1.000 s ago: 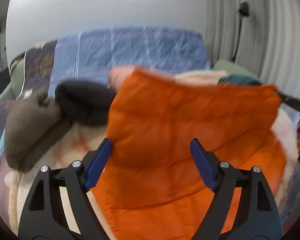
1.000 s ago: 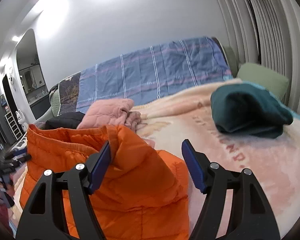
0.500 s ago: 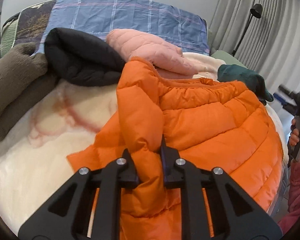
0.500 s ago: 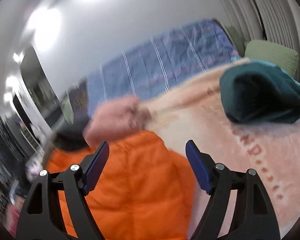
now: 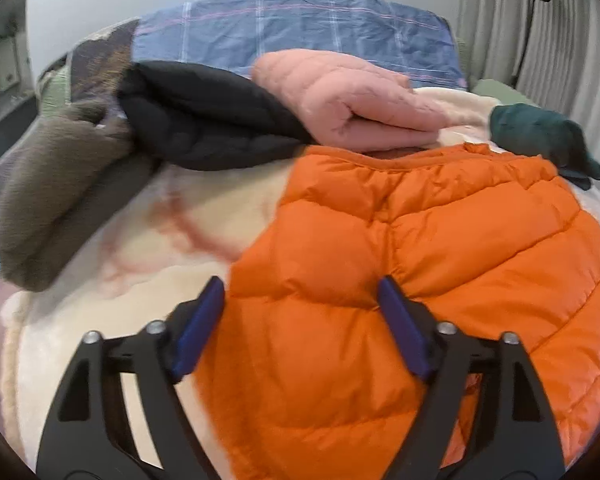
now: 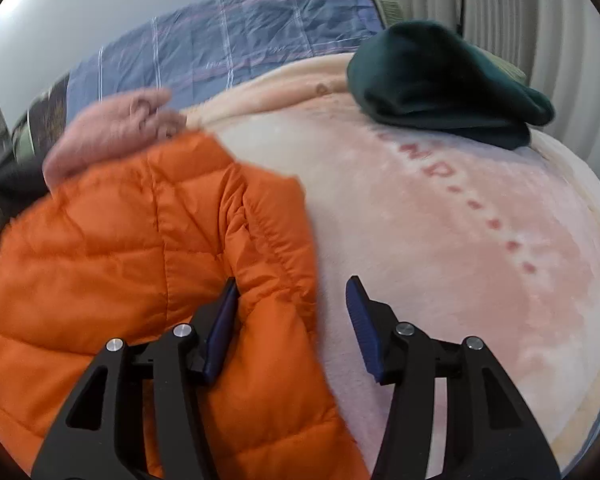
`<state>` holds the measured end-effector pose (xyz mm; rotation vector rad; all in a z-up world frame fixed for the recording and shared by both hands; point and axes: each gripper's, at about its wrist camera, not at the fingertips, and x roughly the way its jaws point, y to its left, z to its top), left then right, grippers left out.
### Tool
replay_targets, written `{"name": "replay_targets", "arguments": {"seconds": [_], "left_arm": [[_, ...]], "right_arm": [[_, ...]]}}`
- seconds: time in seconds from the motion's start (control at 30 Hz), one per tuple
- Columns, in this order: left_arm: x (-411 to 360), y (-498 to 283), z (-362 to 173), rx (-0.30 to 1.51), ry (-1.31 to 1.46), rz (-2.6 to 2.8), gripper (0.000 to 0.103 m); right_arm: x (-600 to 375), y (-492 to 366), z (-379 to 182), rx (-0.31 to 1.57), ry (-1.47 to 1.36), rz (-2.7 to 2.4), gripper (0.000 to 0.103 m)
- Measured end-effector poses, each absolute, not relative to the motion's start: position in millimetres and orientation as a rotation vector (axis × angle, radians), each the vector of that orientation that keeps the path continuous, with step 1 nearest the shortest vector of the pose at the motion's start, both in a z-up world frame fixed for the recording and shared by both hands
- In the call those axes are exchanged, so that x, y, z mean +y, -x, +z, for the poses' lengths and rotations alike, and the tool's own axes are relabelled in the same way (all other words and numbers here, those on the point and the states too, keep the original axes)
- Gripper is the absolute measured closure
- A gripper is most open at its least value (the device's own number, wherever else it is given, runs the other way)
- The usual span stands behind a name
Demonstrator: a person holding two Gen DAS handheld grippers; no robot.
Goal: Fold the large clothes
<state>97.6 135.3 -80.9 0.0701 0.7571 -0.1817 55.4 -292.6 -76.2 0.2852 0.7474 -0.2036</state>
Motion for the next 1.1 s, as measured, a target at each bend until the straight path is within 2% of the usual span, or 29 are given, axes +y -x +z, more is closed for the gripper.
{"name": "replay_targets", "arguments": {"seconds": [0.2,0.27,0.33,0.4,0.47,0.5,0.6,0.97,1.1], "left_arm": [[121.8,-70.9,-16.2,0.596,-0.059,-0.205,0.021],[99.6,-71.9,-0.1,0.574,-0.081,-0.251,0.016],[76.4,-78.7,2.4,0.581,-0.102,-0.285,0.013],[50.8,-92.4,-12.9,0.624,-0.138,-0.273,0.011],[33.0,-114.7,-49.9,0.706,-0.217,-0.19,0.009],[31.2,-124.5,-69.3,0.757,-0.224,-0.164,0.006],[57.5,-134.2,-89.1,0.809,0.008,-0.23,0.004],[61.0,-131.5,-104.7,0.807,0.029,-0.244,0.002],[58.1,-127.0,-94.8,0.802,-0.021,-0.184,0.003]], "right_arm": [[-254.8,-67.9,-12.6,0.612,-0.213,-0.046,0.049],[-234.2,-78.0,-6.0,0.602,-0.197,0.027,0.046],[-211.9,-93.9,-11.6,0.606,-0.163,0.068,0.033],[-198.2,-113.9,-32.2,0.659,-0.089,0.017,0.024],[-196.1,-134.2,-71.8,0.746,-0.011,-0.097,0.022],[-205.9,-140.6,-94.5,0.779,-0.066,-0.075,0.01],[-223.5,-136.4,-102.1,0.786,-0.172,-0.037,0.01],[-217.4,-138.0,-110.7,0.789,-0.135,-0.038,0.009],[-220.1,-132.6,-91.5,0.821,-0.155,-0.014,0.009]]}}
